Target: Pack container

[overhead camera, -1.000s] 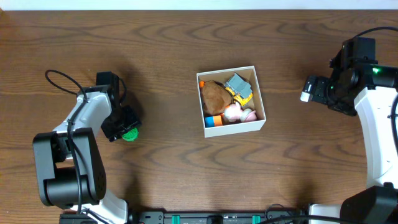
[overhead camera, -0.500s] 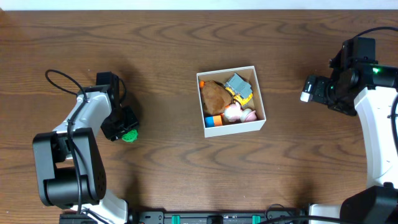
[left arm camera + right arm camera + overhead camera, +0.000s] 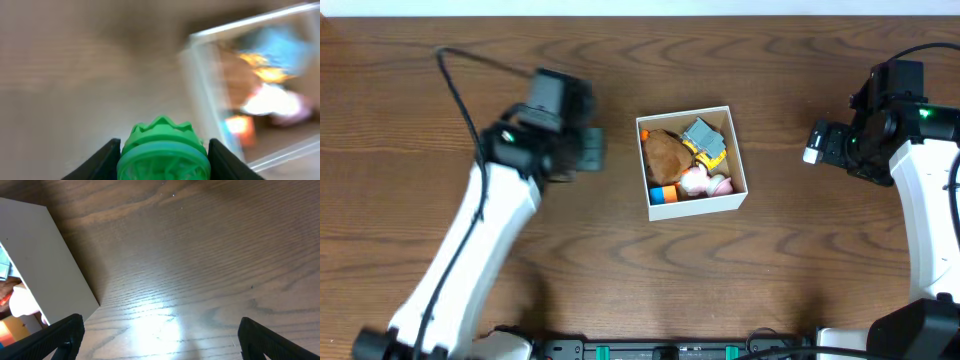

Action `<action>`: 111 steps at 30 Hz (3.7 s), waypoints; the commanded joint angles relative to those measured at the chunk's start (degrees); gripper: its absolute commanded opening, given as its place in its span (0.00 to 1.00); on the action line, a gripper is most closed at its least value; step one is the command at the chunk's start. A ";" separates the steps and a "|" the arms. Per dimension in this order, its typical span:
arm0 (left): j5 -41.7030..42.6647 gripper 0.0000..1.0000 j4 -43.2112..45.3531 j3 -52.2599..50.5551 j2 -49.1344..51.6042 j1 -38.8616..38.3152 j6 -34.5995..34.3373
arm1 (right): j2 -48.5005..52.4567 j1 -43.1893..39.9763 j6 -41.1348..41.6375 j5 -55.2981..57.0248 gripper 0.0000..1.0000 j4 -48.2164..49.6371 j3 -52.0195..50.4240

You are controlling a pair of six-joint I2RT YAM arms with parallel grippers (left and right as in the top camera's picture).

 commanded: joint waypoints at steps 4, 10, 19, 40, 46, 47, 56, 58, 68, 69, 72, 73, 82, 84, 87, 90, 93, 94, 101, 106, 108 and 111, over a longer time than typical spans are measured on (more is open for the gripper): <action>-0.28 0.40 4.48 0.61 0.02 -13.70 10.38 | 0.04 -0.37 -0.59 -0.20 0.99 0.07 -0.11; -0.26 0.40 5.88 0.61 8.57 -19.61 11.80 | 0.04 -0.37 -0.57 -0.20 0.99 0.02 -0.11; -0.31 0.81 5.66 0.76 15.21 -19.52 11.61 | 0.04 -0.37 -0.59 -0.20 0.99 -0.20 -0.11; -6.54 0.98 -0.57 3.85 -3.23 13.79 0.98 | -1.29 13.75 -1.44 10.58 0.99 12.74 -0.09; -4.92 0.98 -1.29 3.85 -3.54 17.94 1.42 | -1.64 15.41 -4.07 10.47 0.99 18.88 -0.04; -3.96 0.98 -2.27 3.82 -3.96 18.01 1.60 | -2.03 15.39 -3.23 10.32 0.99 18.75 -0.04; 0.15 0.98 0.33 -6.21 -23.37 15.63 7.32 | -19.93 17.18 5.51 15.91 0.99 18.12 -7.23; 0.11 0.98 2.32 -11.34 -30.10 15.47 7.30 | -26.08 18.95 6.19 17.92 0.99 20.09 -12.02; -0.26 0.98 -0.22 -27.80 -57.94 15.47 5.40 | -56.87 31.95 12.85 29.62 0.99 19.23 -35.15; -0.26 0.98 -0.48 -28.09 -59.17 15.50 5.29 | -59.06 32.33 13.97 29.62 0.99 18.73 -36.59; -0.26 0.98 -1.09 -28.15 -60.81 15.47 5.29 | -63.76 32.22 14.78 29.59 0.99 18.56 -39.52; -0.26 0.98 -1.11 -28.15 -60.85 15.47 5.29 | -64.46 32.22 14.78 29.57 0.99 18.58 -40.02; -0.26 0.98 -3.28 -28.15 -60.74 15.47 5.31 | -64.98 32.22 15.15 28.24 0.99 14.86 -40.98; -0.26 0.98 -3.30 -28.15 -60.74 15.47 5.31 | -64.98 32.22 15.15 28.24 0.99 13.60 -40.98; -0.26 0.98 -3.30 -28.15 -60.74 15.47 5.29 | -64.98 32.22 15.15 28.24 0.99 12.28 -40.98; -0.26 0.98 -3.30 -28.15 -60.74 15.47 5.31 | -64.98 32.22 15.15 28.24 0.99 11.82 -40.98; -0.26 0.98 -3.30 -28.15 -60.74 15.47 5.31 | -65.07 32.04 14.67 28.52 0.99 10.43 -40.96; -0.26 0.98 -3.30 -28.15 -60.74 15.47 5.31 | -65.37 31.28 14.67 28.26 0.99 10.29 -41.00; -0.26 0.98 -3.30 -28.15 -60.74 15.47 5.31 | -73.07 21.97 -6.12 11.37 0.99 27.67 -49.27; -0.26 0.98 -3.30 -28.15 -60.74 15.47 5.31 | -80.06 16.09 -6.60 7.26 0.99 42.36 -59.63; -0.26 0.98 -3.30 -28.15 -60.74 15.47 5.31 | -81.77 14.73 -7.37 7.13 0.99 47.60 -62.51; -0.26 0.98 -3.30 -28.15 -60.74 15.47 5.31 | -83.76 12.90 -9.51 6.58 0.99 55.52 -66.60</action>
